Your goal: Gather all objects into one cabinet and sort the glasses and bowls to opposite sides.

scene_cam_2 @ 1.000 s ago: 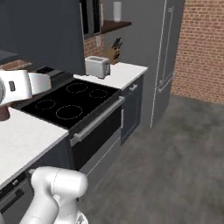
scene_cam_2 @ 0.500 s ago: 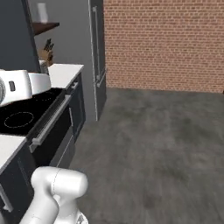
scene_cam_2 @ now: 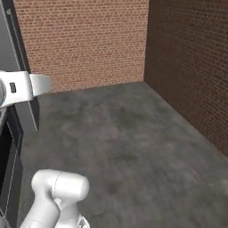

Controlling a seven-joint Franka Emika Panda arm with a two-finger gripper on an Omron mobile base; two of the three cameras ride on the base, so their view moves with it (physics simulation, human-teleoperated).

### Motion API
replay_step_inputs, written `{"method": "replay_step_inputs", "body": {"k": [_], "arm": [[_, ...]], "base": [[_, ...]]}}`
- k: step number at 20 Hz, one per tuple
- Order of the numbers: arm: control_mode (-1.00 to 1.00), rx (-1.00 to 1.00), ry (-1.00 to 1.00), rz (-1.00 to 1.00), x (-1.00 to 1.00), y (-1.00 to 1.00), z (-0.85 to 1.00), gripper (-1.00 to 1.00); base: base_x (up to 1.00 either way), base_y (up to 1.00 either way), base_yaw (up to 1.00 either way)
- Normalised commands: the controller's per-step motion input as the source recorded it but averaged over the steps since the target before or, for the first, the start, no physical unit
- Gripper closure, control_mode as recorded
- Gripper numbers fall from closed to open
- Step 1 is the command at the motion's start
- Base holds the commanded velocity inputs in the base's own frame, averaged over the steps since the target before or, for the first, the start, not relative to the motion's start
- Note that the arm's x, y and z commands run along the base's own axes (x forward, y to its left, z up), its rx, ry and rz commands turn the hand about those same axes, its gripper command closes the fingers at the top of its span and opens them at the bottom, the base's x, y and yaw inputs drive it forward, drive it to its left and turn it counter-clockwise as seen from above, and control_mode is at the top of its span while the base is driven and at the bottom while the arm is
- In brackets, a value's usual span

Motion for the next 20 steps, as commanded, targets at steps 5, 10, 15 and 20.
{"method": "replay_step_inputs", "body": {"k": [5, 10, 15, 20], "arm": [[1.00, 0.00, 0.00, 0.00, 0.00, 0.00, 0.00, -1.00], [1.00, 0.00, 0.00, 0.00, 0.00, 0.00, 0.00, -1.00], [1.00, 0.00, 0.00, 0.00, 0.00, 0.00, 0.00, -1.00], [1.00, 0.00, 0.00, 0.00, 0.00, 0.00, 0.00, -1.00]], "base": [[-0.06, -0.36, -0.69], [0.00, -0.42, -0.70], [0.00, -0.46, -0.70], [0.00, -0.44, -0.71]]}}
